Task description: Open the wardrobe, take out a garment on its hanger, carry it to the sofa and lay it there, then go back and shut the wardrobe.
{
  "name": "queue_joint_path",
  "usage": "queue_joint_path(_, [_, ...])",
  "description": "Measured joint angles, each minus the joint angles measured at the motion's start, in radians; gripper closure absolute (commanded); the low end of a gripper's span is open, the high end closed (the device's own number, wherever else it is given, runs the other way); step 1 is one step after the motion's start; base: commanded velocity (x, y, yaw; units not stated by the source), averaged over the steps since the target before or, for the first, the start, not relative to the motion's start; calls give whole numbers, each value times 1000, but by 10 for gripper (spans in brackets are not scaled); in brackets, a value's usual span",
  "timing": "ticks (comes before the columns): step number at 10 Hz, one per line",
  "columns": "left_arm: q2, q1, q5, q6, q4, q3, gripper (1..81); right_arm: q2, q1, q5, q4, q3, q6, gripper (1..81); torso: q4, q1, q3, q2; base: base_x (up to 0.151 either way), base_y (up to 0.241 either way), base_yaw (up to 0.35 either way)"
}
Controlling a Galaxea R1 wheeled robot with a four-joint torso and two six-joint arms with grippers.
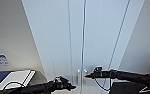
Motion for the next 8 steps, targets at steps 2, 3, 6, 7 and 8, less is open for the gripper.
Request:
queue_joint_path(2, [2,0,1,0,1,-13,10,35,1,1,-1,-60,1,10,0,0,0,0,0,0,0])
queue_joint_path(3, [6,0,1,0,1,-16,10,50,3,-2,-1,-76,4,10,0,0,0,0,0,0,0])
queue_joint_path(6, [37,0,2,0,3,-56,10,68,15,-16,0,-76,9,10,0,0,0,0,0,0,0])
queue_joint_path(7, [52,0,3,1,4,-67,10,76,19,-17,0,-73,9,10,0,0,0,0,0,0,0])
queue_joint_path(8, [70,0,3,0,5,-78,10,90,22,-18,0,-74,8,10,0,0,0,0,0,0,0])
